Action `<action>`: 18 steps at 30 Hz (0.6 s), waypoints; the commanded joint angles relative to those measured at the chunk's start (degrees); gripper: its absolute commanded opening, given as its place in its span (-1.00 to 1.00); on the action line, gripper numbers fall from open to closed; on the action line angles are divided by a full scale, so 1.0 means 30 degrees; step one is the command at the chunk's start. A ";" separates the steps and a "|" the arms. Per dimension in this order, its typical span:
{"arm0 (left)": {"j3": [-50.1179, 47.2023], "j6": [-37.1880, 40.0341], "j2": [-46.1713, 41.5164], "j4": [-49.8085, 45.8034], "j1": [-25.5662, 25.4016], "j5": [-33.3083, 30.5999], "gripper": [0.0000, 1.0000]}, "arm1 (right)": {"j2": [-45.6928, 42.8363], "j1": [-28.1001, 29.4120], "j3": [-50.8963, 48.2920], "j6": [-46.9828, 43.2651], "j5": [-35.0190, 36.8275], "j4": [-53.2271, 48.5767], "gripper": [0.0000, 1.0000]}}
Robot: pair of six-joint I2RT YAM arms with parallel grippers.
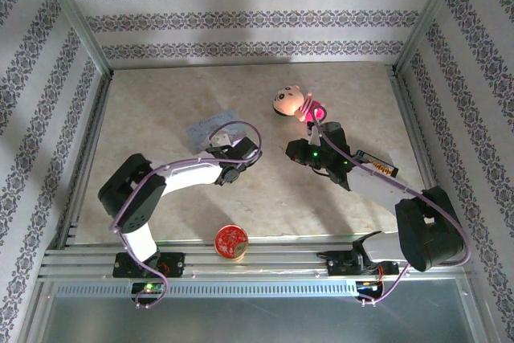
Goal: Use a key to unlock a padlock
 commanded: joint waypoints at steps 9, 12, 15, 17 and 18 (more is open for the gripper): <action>0.1744 0.0666 0.2191 0.1508 0.0050 -0.2312 0.28 | -0.0507 -0.0097 -0.0460 -0.0278 0.1042 -0.0161 -1.00; 0.1947 0.0923 0.2594 0.1752 0.0276 -0.2580 0.28 | -0.0303 -0.0103 -0.0402 -0.0302 0.1052 -0.0079 -1.00; 0.2110 0.1084 0.3018 0.1983 0.0478 -0.2702 0.28 | -0.0044 -0.0090 -0.0299 -0.0280 0.0986 0.0101 -1.00; 0.2203 0.1123 0.3227 0.2042 0.0635 -0.2786 0.27 | 0.0134 -0.0090 -0.0228 -0.0296 0.0913 0.0167 -1.00; 0.2237 0.1144 0.3298 0.2049 0.0698 -0.2878 0.25 | 0.0189 -0.0097 -0.0200 -0.0291 0.0883 0.0175 -1.00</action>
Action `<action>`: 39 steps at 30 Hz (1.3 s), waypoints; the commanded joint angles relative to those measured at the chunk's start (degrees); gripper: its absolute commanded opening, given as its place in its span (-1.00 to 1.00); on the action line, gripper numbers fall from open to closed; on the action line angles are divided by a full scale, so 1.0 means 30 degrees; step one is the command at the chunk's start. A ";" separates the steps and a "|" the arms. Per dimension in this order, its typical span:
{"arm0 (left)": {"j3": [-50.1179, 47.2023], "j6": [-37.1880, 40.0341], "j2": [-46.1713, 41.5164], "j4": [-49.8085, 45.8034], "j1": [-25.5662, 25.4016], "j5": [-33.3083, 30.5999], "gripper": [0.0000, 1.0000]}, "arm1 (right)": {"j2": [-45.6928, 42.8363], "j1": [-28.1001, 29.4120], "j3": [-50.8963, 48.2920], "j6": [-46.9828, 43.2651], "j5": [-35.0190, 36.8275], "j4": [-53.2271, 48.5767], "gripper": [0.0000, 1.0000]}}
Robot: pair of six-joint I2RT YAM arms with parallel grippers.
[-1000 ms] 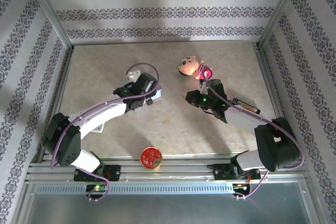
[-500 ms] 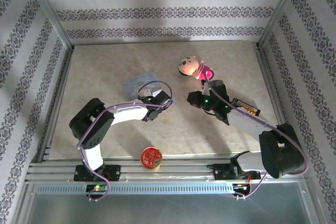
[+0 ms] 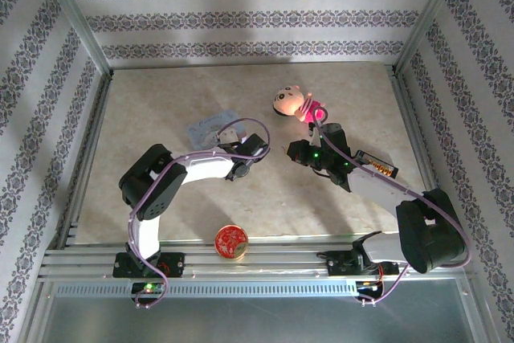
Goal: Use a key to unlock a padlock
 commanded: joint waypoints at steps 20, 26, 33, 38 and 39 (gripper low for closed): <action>0.0171 0.0768 0.0732 0.1416 0.0931 -0.0894 0.01 | 0.1089 0.0031 0.0117 -0.0021 0.0125 0.1023 -1.00; 0.0164 0.0556 0.0965 0.1282 0.0960 -0.1108 -0.02 | 0.1248 0.0042 0.0119 -0.0023 0.0096 0.1080 -1.00; 0.0169 0.0354 0.1432 0.1312 0.0960 -0.0747 -0.02 | 0.1663 0.0101 0.0147 0.0084 -0.0020 0.1339 -1.00; 0.0170 0.0321 0.1439 0.1370 0.0960 -0.0672 -0.22 | 0.2077 0.0319 0.0103 0.0163 -0.0051 0.1732 -1.00; 0.0170 0.0321 0.1407 0.1338 0.0960 -0.0619 -0.29 | 0.2155 0.0392 0.0062 0.0165 -0.0057 0.1874 -1.00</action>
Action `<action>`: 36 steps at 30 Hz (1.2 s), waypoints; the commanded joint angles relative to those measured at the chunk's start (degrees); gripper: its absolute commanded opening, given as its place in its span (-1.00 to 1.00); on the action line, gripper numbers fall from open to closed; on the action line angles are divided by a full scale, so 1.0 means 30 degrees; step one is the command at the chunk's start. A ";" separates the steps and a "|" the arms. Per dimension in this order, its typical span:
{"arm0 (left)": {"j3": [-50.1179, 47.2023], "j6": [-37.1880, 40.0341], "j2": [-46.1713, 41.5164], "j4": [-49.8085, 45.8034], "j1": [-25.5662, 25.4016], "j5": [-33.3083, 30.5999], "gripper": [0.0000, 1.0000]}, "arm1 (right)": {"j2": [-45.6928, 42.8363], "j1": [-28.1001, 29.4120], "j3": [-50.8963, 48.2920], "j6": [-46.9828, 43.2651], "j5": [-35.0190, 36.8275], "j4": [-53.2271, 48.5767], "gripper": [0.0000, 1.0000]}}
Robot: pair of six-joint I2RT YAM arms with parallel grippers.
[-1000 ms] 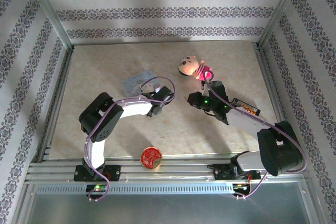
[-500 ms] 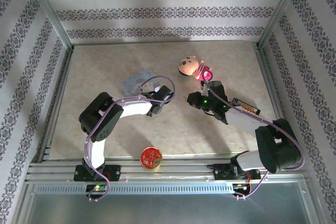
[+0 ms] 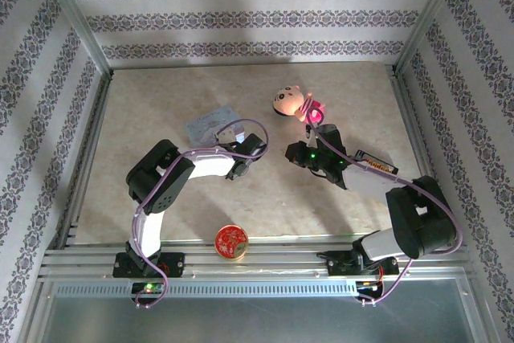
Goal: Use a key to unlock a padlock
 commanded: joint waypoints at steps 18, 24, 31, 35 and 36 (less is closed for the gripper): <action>0.0889 -0.2444 -0.1773 -0.2516 0.0371 0.5759 -0.38 | 0.5602 0.3687 -0.1717 0.0231 0.0537 0.9221 -1.00; 0.0851 -0.2583 -0.2003 -0.2322 0.0400 0.6649 -0.38 | 0.8311 0.4528 -0.2940 0.1236 0.1471 1.5076 -1.00; 0.0902 -0.3372 -0.2211 -0.2743 0.0852 0.7719 -0.39 | 1.0053 0.4880 -0.3512 0.2118 0.1984 1.7872 -1.00; 0.1085 -0.3393 -0.2469 -0.3064 0.1011 0.8064 -0.39 | 1.0000 0.5125 -0.3485 0.1973 0.1883 1.7732 -1.00; 0.1257 -0.3411 -0.2528 -0.3310 0.1030 0.8044 -0.39 | 1.0000 0.5171 -0.3486 0.1924 0.1868 1.7687 -1.00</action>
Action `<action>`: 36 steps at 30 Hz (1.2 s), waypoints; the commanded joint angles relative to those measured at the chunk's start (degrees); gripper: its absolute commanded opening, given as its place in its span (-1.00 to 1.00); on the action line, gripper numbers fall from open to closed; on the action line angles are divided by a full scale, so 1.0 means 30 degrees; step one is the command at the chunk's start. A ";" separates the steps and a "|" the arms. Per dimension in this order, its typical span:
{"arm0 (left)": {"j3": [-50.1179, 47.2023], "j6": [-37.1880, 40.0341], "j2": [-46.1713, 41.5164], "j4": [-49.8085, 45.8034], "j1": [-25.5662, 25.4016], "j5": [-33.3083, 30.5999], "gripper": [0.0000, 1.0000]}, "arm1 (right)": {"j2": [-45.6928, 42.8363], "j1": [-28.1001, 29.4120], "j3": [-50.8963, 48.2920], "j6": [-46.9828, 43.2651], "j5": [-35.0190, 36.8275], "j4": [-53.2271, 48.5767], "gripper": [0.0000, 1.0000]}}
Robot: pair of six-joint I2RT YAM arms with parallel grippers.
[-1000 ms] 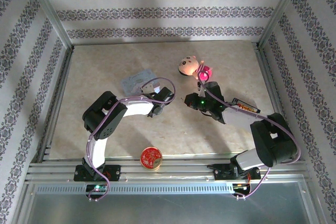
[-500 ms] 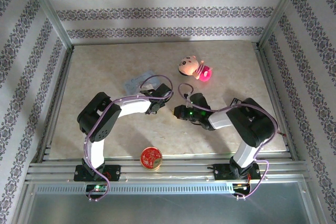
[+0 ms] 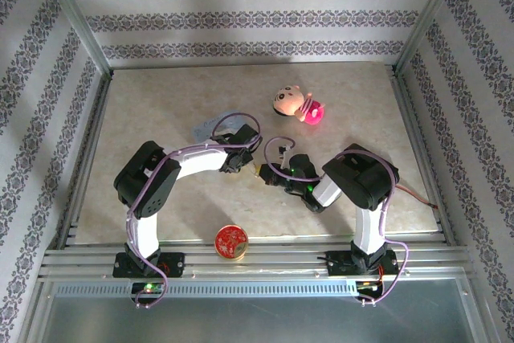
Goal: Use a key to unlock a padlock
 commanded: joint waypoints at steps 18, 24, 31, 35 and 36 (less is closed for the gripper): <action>0.3133 -0.0594 0.0641 -0.4418 0.0825 0.3524 -0.41 | 0.1340 0.1424 0.0126 0.0092 0.0382 0.0923 -1.00; 0.2812 -0.0824 0.1088 -0.4195 0.0924 0.5053 -0.38 | 0.1662 0.1478 0.0201 0.0224 0.0245 0.1242 -1.00; 0.2473 -0.1174 0.0965 -0.3771 0.1056 0.5286 -0.39 | 0.1956 0.1546 0.0255 0.0214 0.0214 0.1388 -1.00; 0.2459 -0.1215 0.0938 -0.3681 0.1085 0.5326 -0.39 | 0.1984 0.1610 0.0306 -0.0025 0.0135 0.1272 -1.00; 0.2480 -0.1214 0.0957 -0.3654 0.1085 0.5319 -0.39 | 0.2055 0.1606 0.0295 -0.0058 0.0119 0.1293 -1.00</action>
